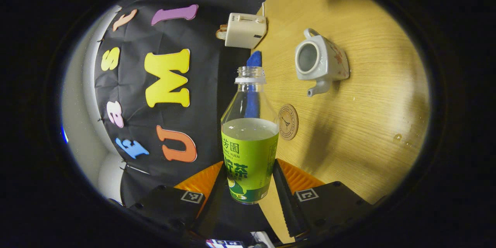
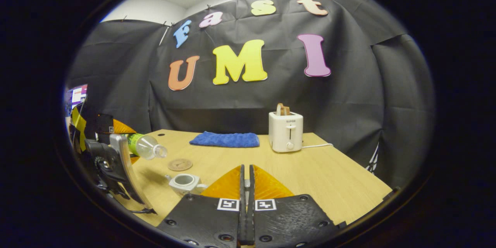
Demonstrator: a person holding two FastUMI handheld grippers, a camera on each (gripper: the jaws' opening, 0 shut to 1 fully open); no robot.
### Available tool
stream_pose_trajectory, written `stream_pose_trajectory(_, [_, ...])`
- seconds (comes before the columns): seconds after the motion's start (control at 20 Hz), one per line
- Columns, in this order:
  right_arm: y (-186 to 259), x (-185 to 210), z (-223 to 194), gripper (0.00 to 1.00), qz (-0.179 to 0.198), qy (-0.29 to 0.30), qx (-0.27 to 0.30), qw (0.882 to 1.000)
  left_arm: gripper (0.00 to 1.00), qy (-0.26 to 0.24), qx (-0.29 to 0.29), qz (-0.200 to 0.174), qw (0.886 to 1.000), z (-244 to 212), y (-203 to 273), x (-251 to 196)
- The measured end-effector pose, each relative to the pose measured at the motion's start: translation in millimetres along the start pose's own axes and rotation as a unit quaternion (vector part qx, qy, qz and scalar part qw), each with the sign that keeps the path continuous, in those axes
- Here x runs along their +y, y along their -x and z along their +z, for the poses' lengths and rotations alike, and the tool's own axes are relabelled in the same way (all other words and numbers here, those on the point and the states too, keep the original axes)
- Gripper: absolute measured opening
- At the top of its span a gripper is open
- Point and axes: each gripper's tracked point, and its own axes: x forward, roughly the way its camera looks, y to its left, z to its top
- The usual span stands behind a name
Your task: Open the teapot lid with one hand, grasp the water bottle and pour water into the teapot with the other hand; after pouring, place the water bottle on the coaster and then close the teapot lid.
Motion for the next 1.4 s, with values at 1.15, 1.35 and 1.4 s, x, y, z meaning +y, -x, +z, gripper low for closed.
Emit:
stream_pose_trajectory(1.15, [10,-27,-15,0.0,0.0,-0.032,0.003,0.999,0.71,-0.229,0.032,0.012,0.973,32,-8,24])
stream_pose_trajectory(1.35, [10,-28,-15,0.0,-0.001,-0.034,0.003,0.999,0.71,-0.247,0.038,0.017,0.968,30,-7,28])
stream_pose_trajectory(1.4, [10,-28,-16,0.0,-0.001,-0.035,0.002,0.999,0.71,-0.252,0.039,0.016,0.967,30,-7,28])
